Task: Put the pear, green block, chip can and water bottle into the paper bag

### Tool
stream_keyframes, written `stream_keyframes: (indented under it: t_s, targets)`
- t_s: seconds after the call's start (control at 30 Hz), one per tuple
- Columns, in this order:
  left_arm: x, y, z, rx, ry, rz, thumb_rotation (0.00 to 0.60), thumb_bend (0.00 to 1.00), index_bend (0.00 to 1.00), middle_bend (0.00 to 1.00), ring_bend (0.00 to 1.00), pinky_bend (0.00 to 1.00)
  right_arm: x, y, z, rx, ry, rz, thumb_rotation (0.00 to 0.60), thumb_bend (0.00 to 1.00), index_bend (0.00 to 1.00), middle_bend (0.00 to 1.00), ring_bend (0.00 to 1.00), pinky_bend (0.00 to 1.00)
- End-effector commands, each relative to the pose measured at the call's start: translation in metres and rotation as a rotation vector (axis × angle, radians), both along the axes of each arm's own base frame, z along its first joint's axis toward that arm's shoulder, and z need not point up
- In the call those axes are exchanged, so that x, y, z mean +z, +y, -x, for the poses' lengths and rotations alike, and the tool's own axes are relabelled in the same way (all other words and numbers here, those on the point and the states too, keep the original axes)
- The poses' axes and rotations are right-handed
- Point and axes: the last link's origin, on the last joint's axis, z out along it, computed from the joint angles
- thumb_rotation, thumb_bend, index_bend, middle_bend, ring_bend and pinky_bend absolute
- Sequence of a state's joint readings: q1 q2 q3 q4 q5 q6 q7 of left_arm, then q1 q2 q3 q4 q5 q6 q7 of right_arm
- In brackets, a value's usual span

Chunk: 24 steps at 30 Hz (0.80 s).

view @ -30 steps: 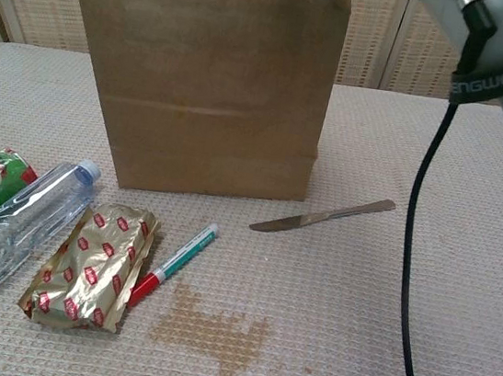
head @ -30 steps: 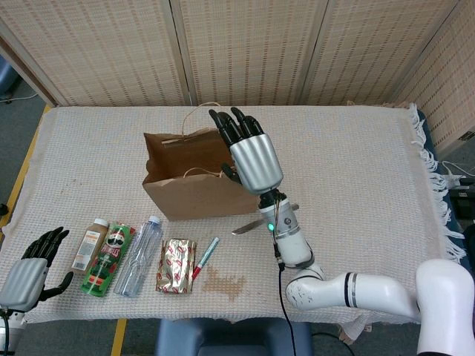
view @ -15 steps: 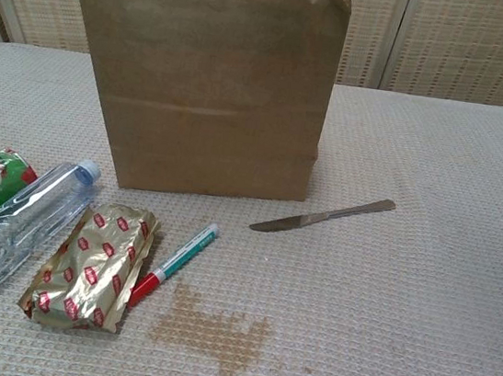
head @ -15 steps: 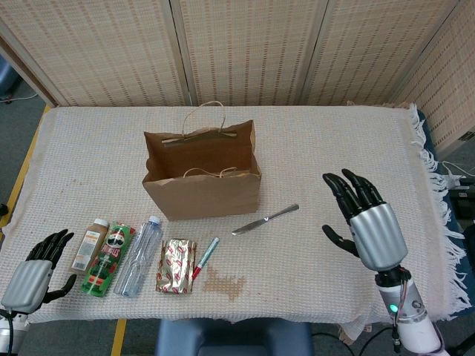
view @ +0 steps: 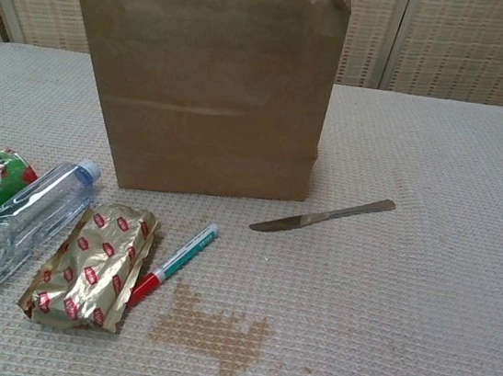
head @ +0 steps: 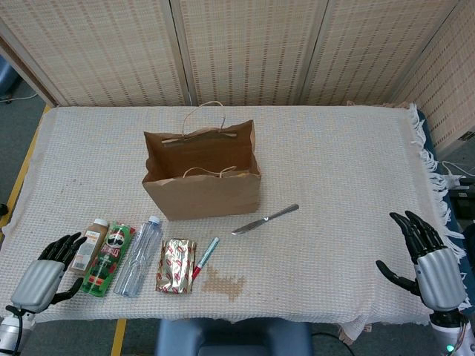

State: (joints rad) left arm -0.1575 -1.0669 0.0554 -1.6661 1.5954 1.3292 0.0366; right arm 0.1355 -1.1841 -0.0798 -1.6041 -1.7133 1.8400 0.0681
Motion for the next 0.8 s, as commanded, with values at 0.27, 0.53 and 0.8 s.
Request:
stream_keyframes:
  t_s: [0.27,0.53,0.8]
  targets:
    - [0.030,0.080,-0.008,-0.645,0.541,0.051,0.600,0.38,0.00,0.00,0.00,0.12,-0.005,0.000,-0.001,0.010,-0.022,-0.021,0.600,0.09,0.00,0.15,0.08,0.20]
    - [0.023,0.102,-0.008,-1.053,0.835,0.168,0.600,0.39,0.00,0.00,0.00,0.11,-0.009,-0.002,-0.001,-0.001,-0.041,-0.049,0.600,0.09,0.00,0.15,0.08,0.20]
    - [0.008,0.107,0.003,-1.087,0.869,0.158,0.600,0.39,0.00,0.00,0.00,0.09,-0.010,-0.004,-0.002,-0.017,-0.073,-0.069,0.600,0.09,0.00,0.15,0.08,0.20]
